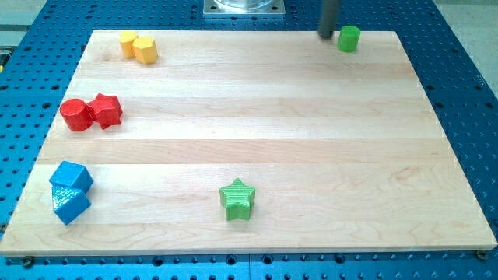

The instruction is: Push the green circle diagonal to the green star

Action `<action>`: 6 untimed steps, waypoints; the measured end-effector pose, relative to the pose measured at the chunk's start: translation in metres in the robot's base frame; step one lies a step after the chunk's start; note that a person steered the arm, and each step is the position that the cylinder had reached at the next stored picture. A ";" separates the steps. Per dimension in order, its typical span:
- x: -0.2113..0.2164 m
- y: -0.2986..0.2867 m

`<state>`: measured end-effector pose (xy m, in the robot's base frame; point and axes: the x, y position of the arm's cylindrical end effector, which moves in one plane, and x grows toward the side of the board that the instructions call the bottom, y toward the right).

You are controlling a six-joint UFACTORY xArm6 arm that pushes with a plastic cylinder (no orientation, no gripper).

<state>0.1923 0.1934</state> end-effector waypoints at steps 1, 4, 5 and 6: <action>0.006 0.084; 0.066 0.078; 0.019 0.079; 0.029 -0.003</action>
